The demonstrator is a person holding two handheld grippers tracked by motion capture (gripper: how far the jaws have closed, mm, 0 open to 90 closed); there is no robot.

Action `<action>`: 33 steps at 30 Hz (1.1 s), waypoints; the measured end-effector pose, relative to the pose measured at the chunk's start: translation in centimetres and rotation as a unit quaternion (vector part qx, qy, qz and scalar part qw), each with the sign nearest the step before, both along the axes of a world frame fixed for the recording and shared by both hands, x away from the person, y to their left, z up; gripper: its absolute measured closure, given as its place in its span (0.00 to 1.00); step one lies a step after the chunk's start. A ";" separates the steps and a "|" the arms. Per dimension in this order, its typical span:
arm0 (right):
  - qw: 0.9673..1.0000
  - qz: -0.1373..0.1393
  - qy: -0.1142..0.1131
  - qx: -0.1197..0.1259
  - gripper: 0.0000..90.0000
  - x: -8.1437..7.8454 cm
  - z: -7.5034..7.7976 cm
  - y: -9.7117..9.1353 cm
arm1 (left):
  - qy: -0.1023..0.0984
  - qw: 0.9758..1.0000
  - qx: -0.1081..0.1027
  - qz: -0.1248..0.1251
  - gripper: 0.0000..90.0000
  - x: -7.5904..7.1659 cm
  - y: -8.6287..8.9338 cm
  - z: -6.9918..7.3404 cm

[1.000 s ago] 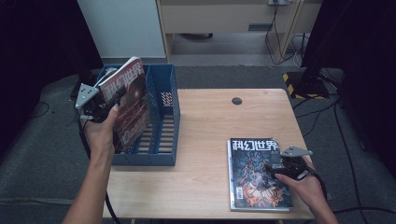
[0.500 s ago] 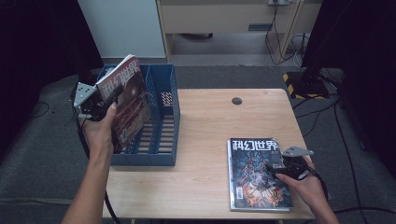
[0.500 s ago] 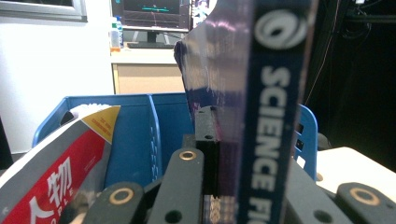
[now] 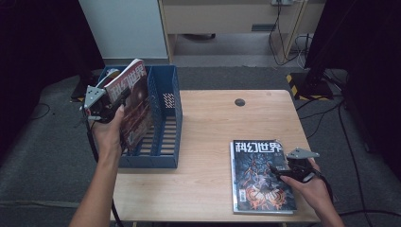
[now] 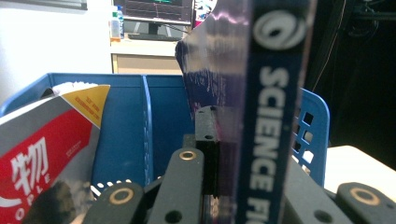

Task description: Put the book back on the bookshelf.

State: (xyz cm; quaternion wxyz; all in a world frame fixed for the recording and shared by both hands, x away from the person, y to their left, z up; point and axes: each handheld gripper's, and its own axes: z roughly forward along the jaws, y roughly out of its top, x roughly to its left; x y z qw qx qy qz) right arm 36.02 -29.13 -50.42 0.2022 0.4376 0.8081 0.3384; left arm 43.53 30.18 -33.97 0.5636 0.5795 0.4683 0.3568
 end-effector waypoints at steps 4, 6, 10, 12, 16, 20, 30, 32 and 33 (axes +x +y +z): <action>1.000 -0.001 0.001 0.000 0.18 0.1 -0.1 -0.1 | 0.000 1.000 0.001 0.007 0.93 0.4 -0.1 -0.3; 1.000 -0.001 0.001 -0.002 0.18 0.1 -0.1 -0.1 | -0.002 1.000 0.003 0.010 0.93 0.3 0.0 -0.3; 1.000 -0.001 0.003 -0.002 0.18 0.1 -0.2 0.0 | -0.004 1.000 -0.003 0.017 0.93 0.1 0.2 -0.3; 1.000 0.002 0.002 -0.004 0.18 0.1 -0.2 0.1 | -0.005 1.000 -0.004 0.021 0.93 0.1 0.2 -0.4; 1.000 0.003 0.003 -0.005 0.18 0.0 -0.2 0.2 | -0.005 1.000 -0.002 0.020 0.93 -0.1 0.2 -0.6; 1.000 0.005 0.001 -0.005 0.18 0.0 -0.2 0.3 | -0.006 1.000 -0.010 0.018 0.93 0.2 -0.1 -1.5; 1.000 0.002 0.002 -0.004 0.18 0.0 -0.3 0.1 | -0.011 1.000 0.005 0.028 0.93 0.4 -0.6 -2.6; 1.000 0.001 0.003 -0.004 0.18 0.0 -0.3 0.2 | -0.010 1.000 0.006 0.027 0.93 0.3 -0.6 -2.6; 1.000 0.002 0.004 -0.007 0.18 0.1 -0.4 0.2 | -0.012 1.000 0.005 0.027 0.93 0.0 -0.3 -2.4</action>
